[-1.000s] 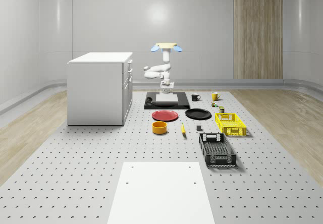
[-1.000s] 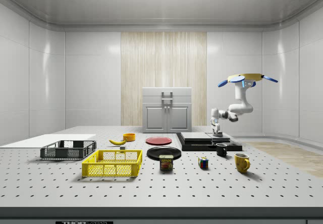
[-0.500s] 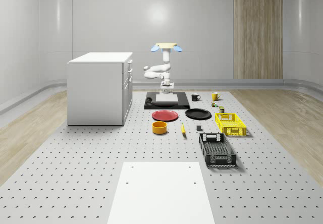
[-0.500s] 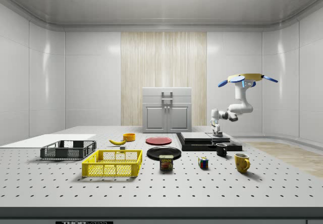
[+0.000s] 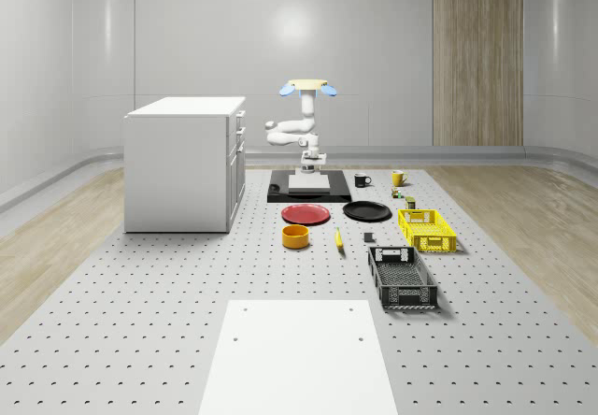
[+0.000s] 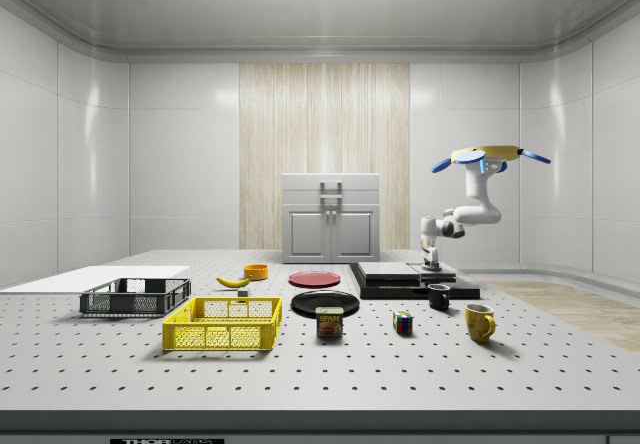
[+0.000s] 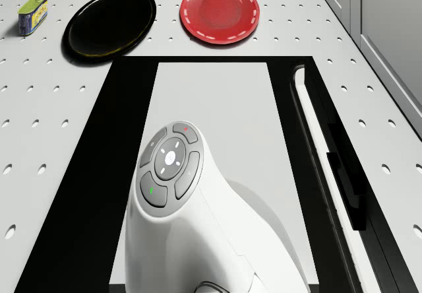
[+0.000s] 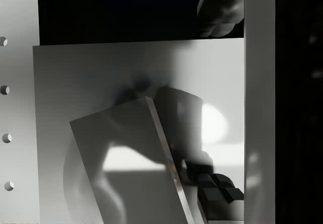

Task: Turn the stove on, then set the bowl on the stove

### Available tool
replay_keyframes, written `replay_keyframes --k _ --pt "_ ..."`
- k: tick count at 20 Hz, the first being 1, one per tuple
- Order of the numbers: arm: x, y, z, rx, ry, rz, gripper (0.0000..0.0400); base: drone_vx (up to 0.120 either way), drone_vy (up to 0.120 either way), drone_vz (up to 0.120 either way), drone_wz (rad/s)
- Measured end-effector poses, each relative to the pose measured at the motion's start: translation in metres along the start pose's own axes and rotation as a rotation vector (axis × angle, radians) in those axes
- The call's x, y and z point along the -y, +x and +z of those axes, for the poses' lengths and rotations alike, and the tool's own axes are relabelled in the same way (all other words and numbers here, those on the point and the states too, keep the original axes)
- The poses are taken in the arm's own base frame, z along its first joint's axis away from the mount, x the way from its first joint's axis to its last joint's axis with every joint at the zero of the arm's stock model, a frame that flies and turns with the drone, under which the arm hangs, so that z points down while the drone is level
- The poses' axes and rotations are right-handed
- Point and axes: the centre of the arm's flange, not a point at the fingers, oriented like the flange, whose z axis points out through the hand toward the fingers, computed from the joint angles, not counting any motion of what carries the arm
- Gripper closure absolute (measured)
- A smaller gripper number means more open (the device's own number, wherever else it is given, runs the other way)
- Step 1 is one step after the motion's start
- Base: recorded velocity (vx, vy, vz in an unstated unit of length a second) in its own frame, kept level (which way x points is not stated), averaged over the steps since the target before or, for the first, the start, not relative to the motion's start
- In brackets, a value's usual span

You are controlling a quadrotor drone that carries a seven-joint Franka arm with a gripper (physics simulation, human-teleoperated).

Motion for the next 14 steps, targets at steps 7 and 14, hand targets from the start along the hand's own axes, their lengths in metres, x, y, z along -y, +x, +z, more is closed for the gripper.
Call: replay_keyframes --k 7,14 --pt "-0.001 0.002 -0.013 0.003 0.004 -0.019 0.0 0.0 0.0 0.0 0.0" --pt "-0.002 0.003 -0.034 0.004 0.006 -0.024 0.0 0.0 0.0 0.0 0.0"
